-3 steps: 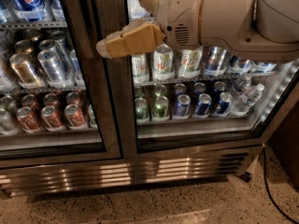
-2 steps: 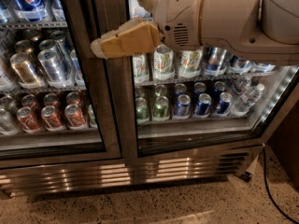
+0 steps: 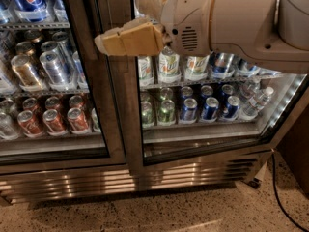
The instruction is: Open right fridge door
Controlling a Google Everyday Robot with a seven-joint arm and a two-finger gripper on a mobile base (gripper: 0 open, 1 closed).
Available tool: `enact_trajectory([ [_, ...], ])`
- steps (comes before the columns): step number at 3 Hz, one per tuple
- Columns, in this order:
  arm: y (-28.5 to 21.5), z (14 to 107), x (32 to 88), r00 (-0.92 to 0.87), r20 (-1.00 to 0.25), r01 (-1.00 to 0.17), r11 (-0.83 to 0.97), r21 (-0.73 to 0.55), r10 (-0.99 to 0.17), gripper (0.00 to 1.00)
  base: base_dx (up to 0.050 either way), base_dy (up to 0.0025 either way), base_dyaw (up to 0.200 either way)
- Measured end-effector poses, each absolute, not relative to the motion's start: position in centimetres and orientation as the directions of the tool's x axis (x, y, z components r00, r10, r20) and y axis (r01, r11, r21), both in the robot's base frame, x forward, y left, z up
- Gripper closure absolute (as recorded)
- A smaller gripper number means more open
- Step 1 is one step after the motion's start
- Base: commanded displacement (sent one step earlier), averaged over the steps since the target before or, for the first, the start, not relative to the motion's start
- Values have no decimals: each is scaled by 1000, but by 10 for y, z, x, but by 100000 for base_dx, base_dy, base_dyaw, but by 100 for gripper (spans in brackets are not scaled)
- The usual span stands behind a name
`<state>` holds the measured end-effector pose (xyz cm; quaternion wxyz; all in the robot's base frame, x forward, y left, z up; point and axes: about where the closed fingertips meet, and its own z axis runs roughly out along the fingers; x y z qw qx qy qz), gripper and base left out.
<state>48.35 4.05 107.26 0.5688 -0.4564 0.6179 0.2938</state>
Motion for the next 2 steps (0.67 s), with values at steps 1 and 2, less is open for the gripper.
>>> enact_trajectory([
  [1, 39, 1071, 476, 49, -971, -894, 424, -148, -235, 54, 0, 0, 0],
  [2, 37, 1071, 471, 41, -967, -887, 437, -151, -253, 77, 0, 0, 0],
])
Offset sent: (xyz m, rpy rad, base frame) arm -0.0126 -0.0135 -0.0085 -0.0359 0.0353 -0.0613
